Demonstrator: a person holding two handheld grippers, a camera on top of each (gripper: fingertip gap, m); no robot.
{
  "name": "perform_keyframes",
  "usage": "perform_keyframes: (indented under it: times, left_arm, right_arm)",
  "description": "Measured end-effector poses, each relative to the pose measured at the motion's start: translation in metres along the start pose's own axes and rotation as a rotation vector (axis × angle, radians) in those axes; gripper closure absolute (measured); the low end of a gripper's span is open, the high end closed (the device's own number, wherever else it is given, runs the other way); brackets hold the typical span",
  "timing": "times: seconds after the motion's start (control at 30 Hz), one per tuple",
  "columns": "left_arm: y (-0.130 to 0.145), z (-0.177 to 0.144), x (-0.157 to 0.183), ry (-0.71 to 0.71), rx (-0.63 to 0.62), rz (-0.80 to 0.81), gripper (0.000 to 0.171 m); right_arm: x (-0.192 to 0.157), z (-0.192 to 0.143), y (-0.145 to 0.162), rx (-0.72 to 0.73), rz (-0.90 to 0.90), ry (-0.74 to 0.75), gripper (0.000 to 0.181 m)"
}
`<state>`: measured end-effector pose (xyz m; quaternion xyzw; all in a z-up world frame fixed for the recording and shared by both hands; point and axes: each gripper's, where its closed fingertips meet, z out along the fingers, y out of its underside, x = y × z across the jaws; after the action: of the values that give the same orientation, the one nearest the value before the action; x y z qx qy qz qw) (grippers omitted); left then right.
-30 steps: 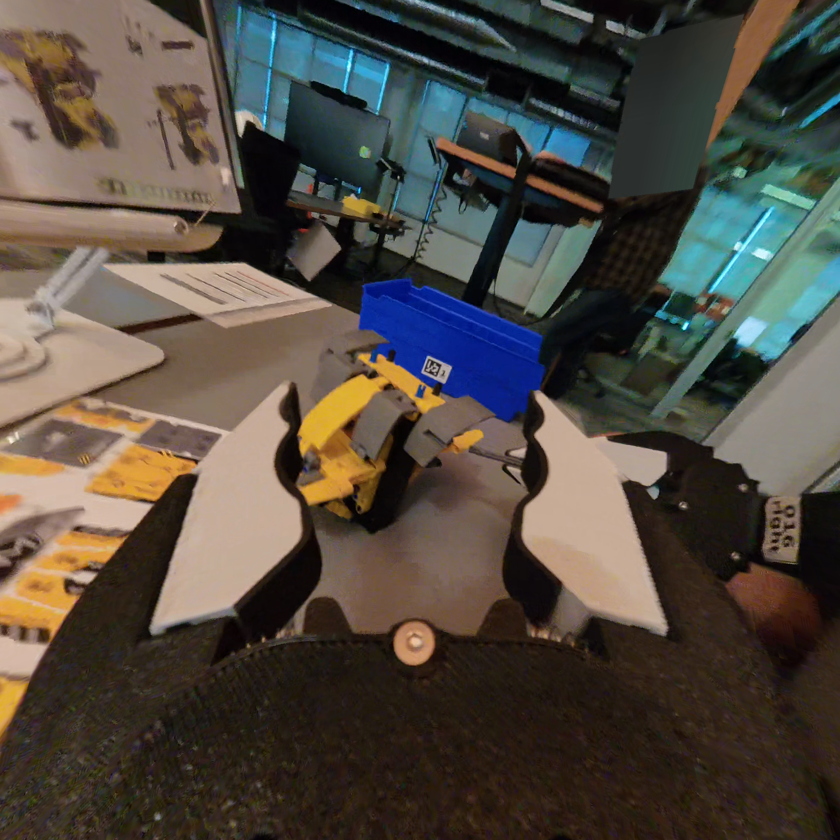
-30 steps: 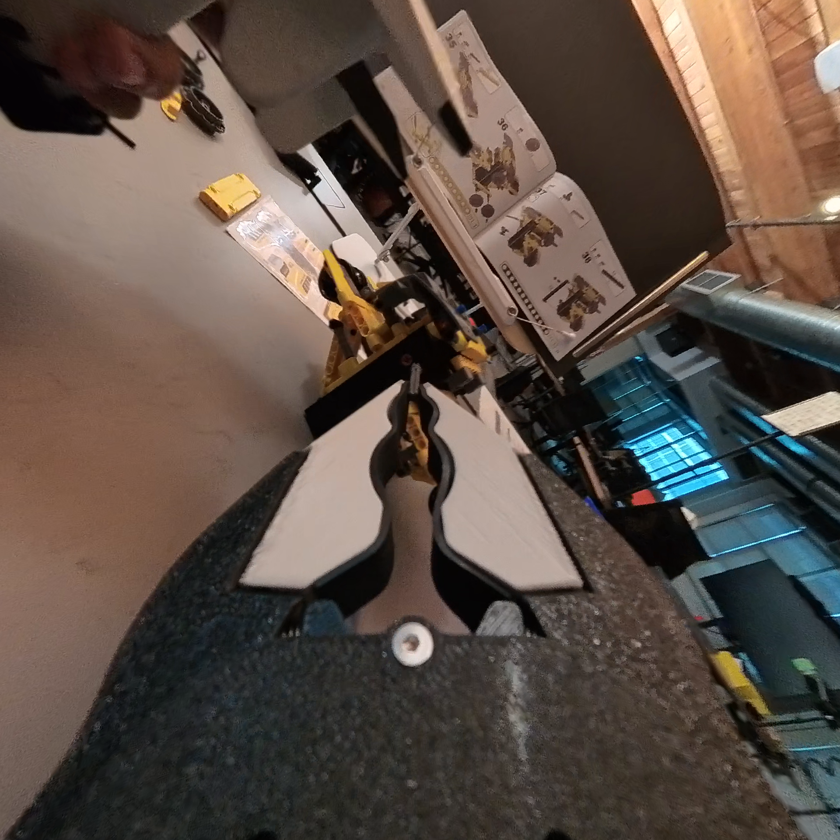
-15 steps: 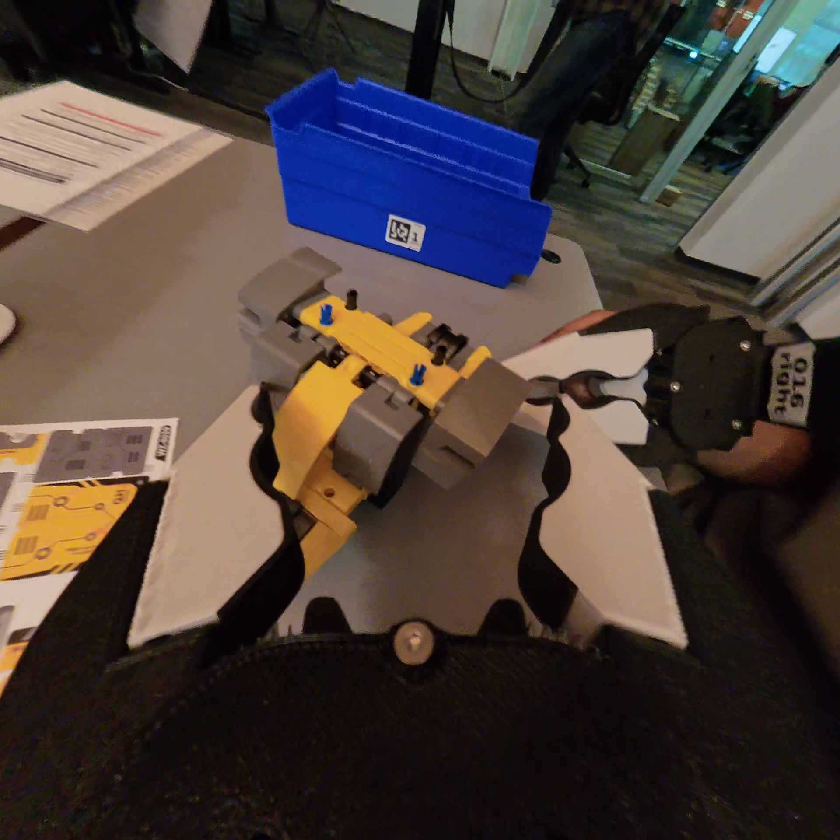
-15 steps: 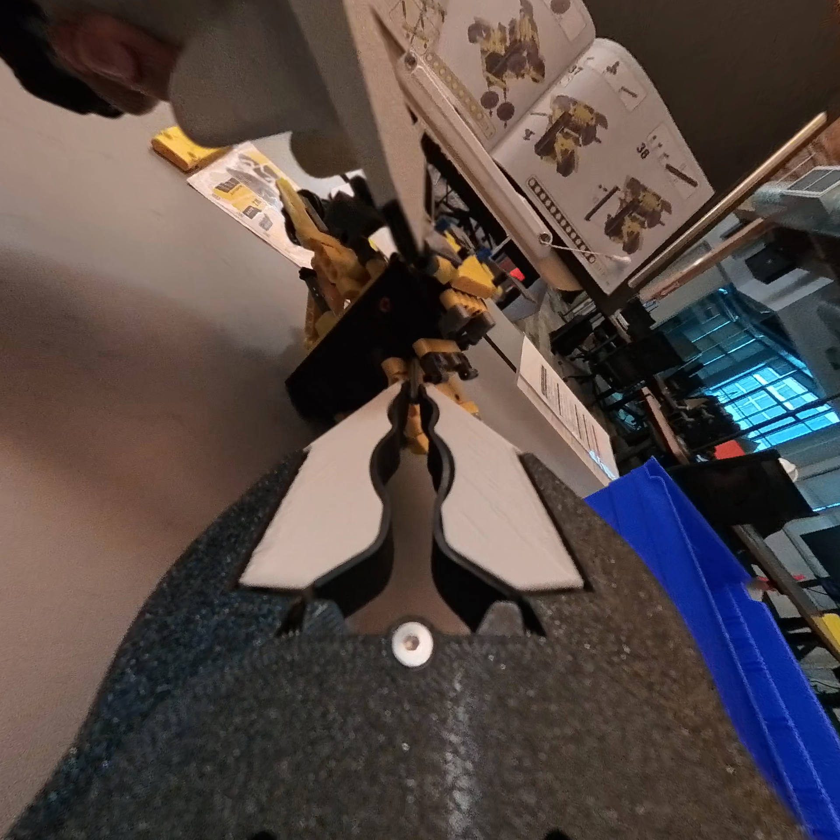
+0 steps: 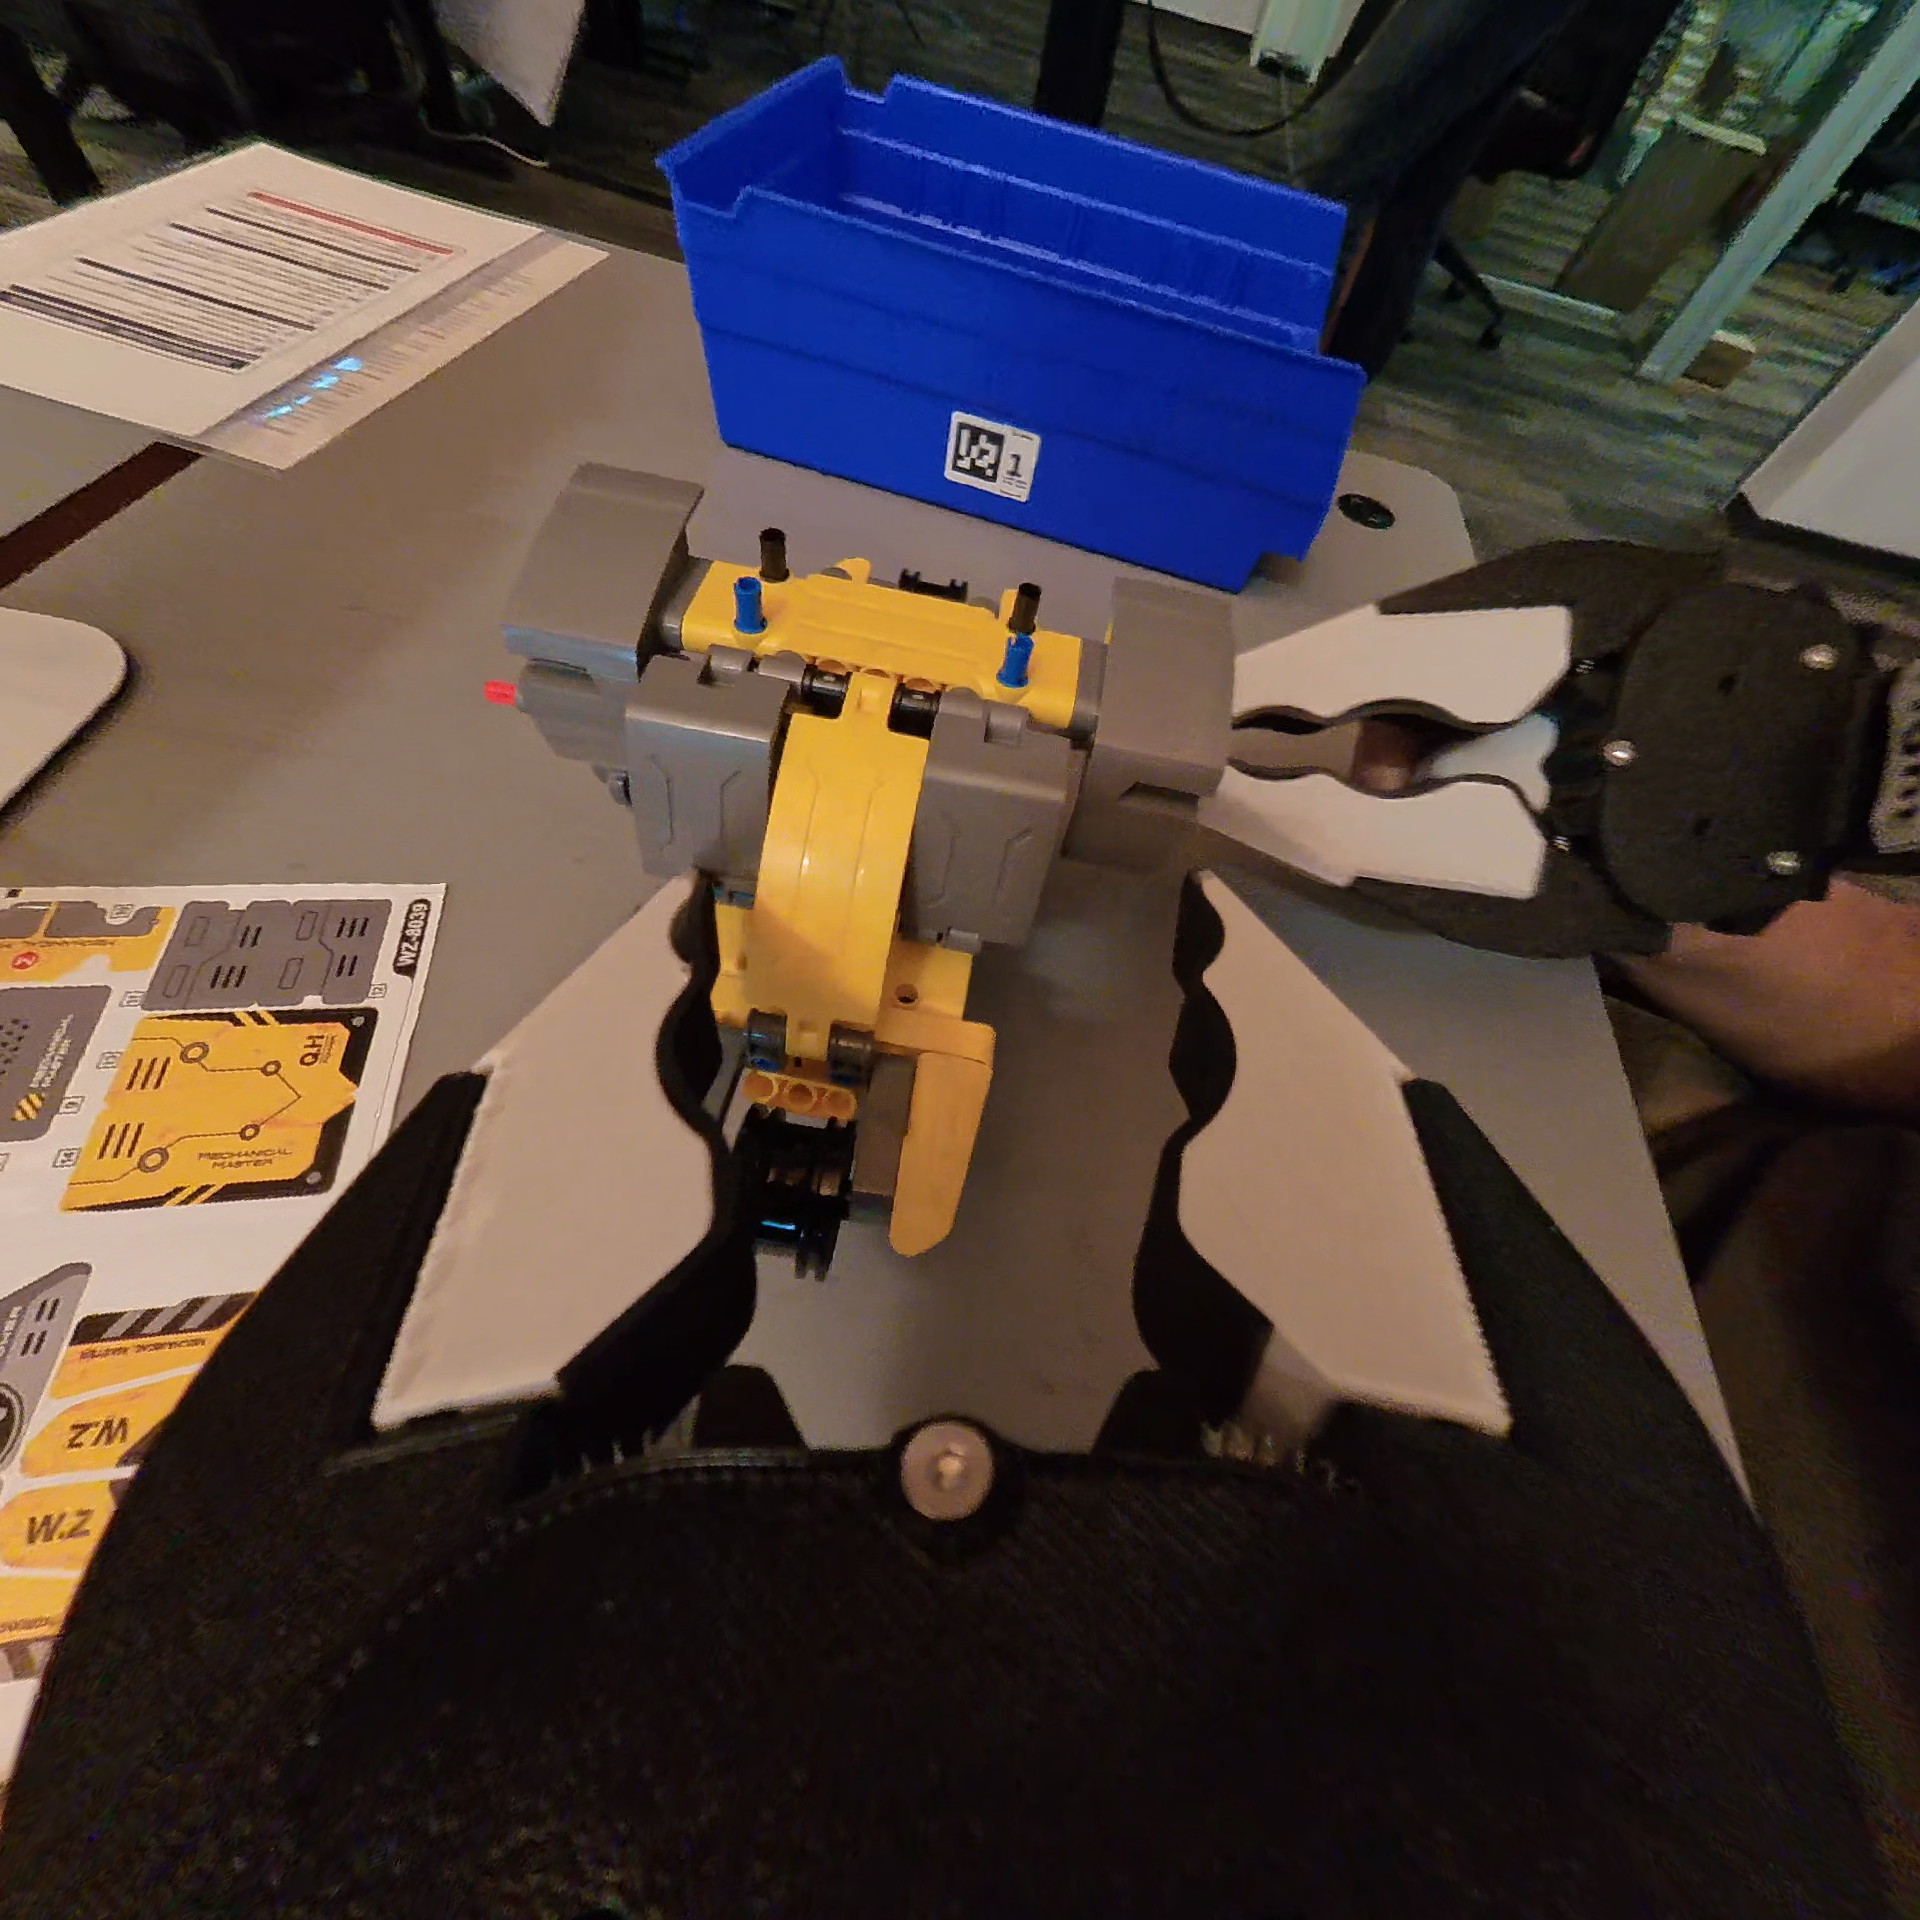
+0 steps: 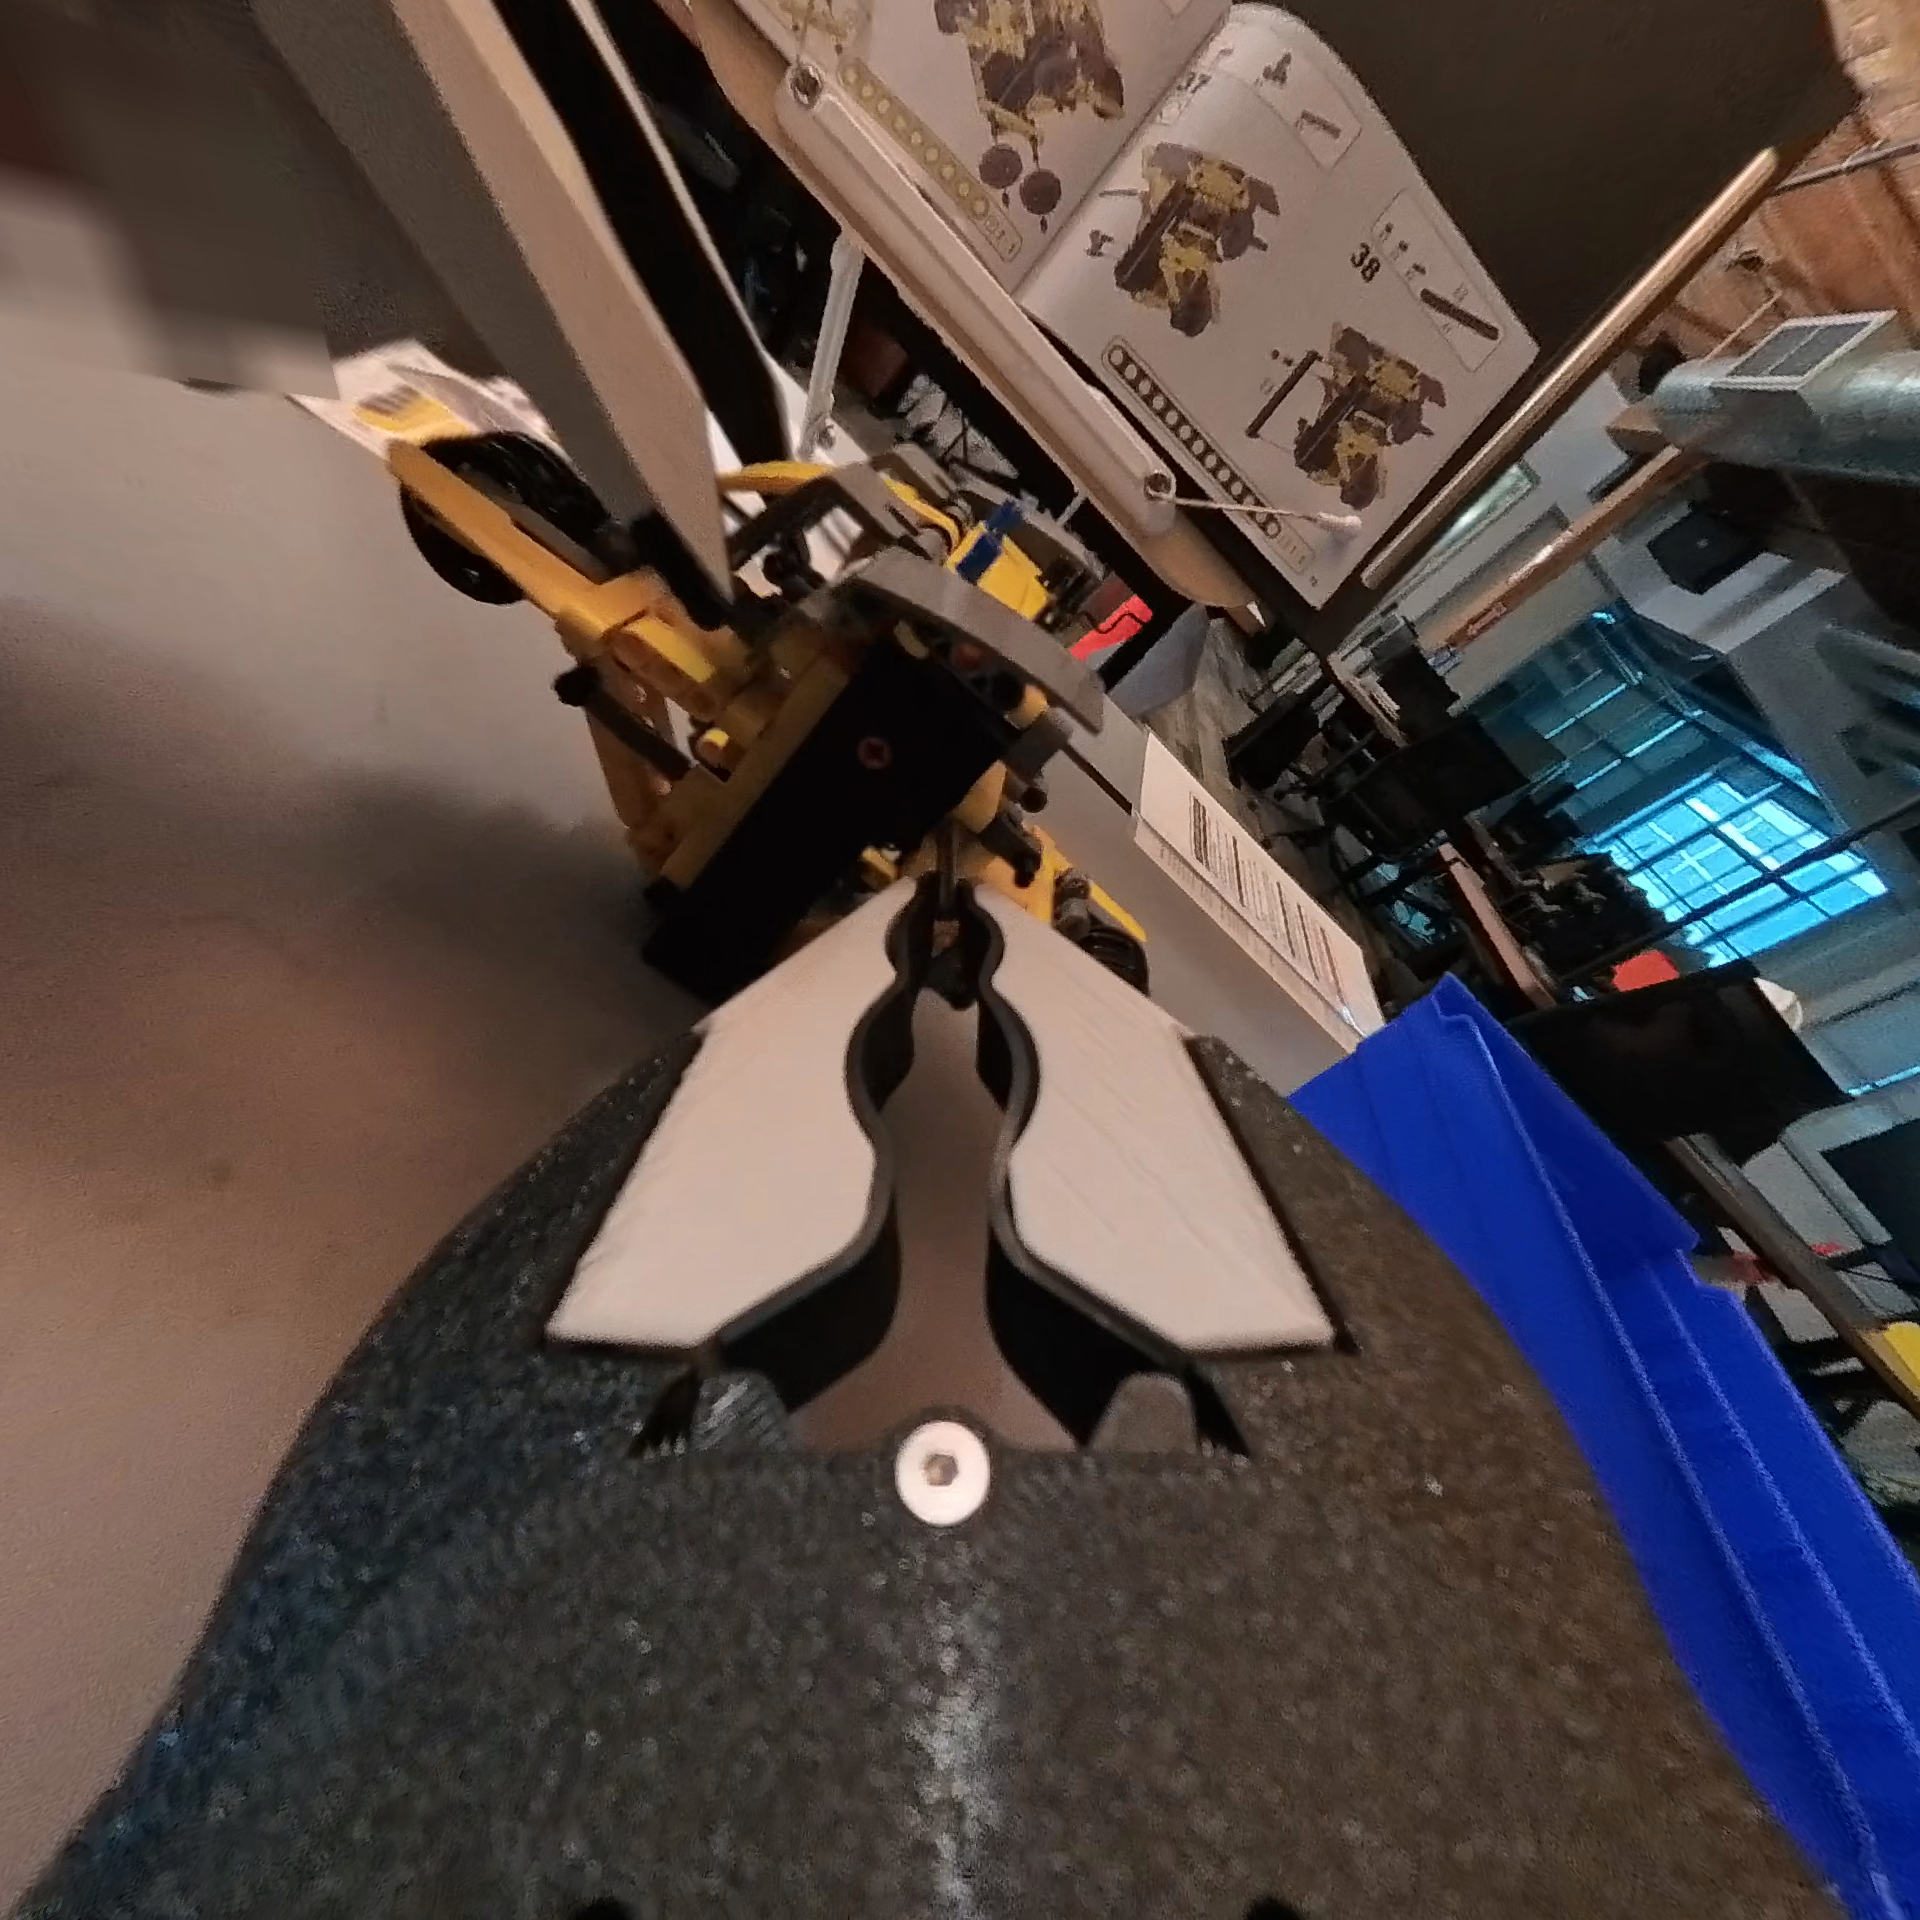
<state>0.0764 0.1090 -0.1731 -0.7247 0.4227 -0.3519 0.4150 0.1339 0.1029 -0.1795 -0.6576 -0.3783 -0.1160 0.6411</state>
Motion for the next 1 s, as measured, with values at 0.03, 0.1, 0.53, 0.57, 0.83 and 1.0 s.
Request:
perform_keyframes:
  times: [0.03, 0.1, 0.53, 0.57, 0.83, 1.0]
  left_arm:
    - [0.001, 0.002, -0.003, -0.014, 0.001, -0.002, 0.079]
    - [0.003, 0.005, -0.008, -0.036, 0.006, -0.003, 0.07]
    - [0.024, 0.019, -0.026, -0.18, -0.075, 0.09, 0.099]
    - [0.025, 0.021, -0.021, -0.151, -0.07, 0.083, 0.1]
    - [0.031, 0.032, -0.019, -0.138, -0.118, 0.073, 0.084]
    - [0.031, 0.04, -0.021, -0.158, -0.16, 0.086, 0.081]
  right_arm:
    - [-0.003, -0.003, -0.002, 0.013, 0.004, -0.003, 0.178]
    - [-0.009, -0.007, -0.007, 0.036, 0.007, -0.008, 0.178]
    - [-0.012, 0.001, -0.014, 0.036, 0.035, 0.039, 0.178]
    - [-0.012, 0.001, -0.012, 0.034, 0.031, 0.047, 0.178]
    - [-0.008, 0.005, -0.009, 0.086, 0.069, -0.021, 0.178]
    - [-0.006, 0.008, -0.007, 0.117, 0.105, -0.084, 0.178]
